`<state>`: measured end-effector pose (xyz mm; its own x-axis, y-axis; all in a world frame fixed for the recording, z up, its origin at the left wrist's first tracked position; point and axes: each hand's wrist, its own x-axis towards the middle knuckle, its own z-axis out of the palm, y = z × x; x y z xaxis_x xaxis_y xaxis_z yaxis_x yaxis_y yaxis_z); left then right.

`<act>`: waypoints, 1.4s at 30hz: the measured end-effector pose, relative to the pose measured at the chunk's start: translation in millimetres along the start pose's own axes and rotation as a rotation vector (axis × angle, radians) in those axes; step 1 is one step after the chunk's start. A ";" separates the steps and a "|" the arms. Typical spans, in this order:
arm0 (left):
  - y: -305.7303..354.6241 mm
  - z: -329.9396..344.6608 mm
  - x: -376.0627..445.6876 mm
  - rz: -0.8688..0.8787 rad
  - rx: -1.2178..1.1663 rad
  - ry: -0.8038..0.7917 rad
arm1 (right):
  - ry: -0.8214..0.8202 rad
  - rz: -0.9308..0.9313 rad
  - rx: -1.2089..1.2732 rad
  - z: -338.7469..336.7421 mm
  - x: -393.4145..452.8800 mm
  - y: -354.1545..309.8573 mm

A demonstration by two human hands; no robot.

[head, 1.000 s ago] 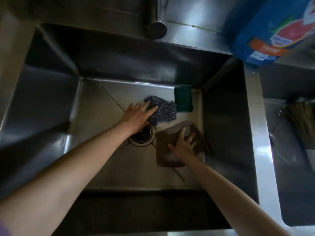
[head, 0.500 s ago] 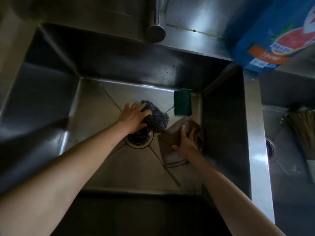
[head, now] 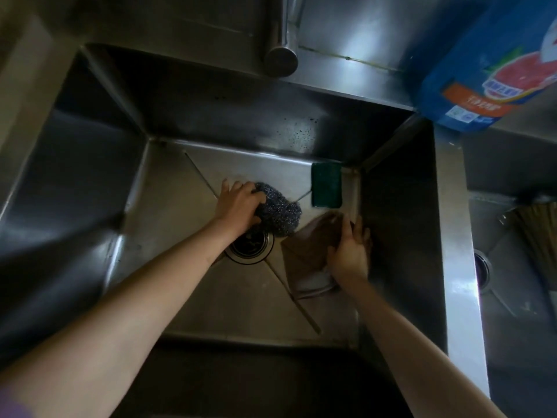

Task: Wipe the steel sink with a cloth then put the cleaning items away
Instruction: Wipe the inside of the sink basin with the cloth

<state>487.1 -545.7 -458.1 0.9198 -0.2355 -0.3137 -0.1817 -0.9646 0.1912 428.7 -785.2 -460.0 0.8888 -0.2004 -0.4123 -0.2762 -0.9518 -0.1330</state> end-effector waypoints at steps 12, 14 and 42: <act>-16.6 8.8 -22.4 -0.065 -0.264 -0.013 | -0.211 -0.221 -0.363 -3.4 -1.9 10.1; -18.8 8.1 -31.6 -0.033 -0.303 -0.023 | -0.221 -0.250 -0.403 -5.1 -2.5 9.3; 33.4 -10.6 51.3 0.189 0.027 -0.254 | -0.312 -0.273 -0.143 -6.9 14.7 7.8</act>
<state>531.9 -588.7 -457.9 0.7536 -0.4293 -0.4977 -0.3531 -0.9031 0.2444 442.2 -797.2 -460.9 0.7632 0.1221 -0.6346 0.0267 -0.9871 -0.1577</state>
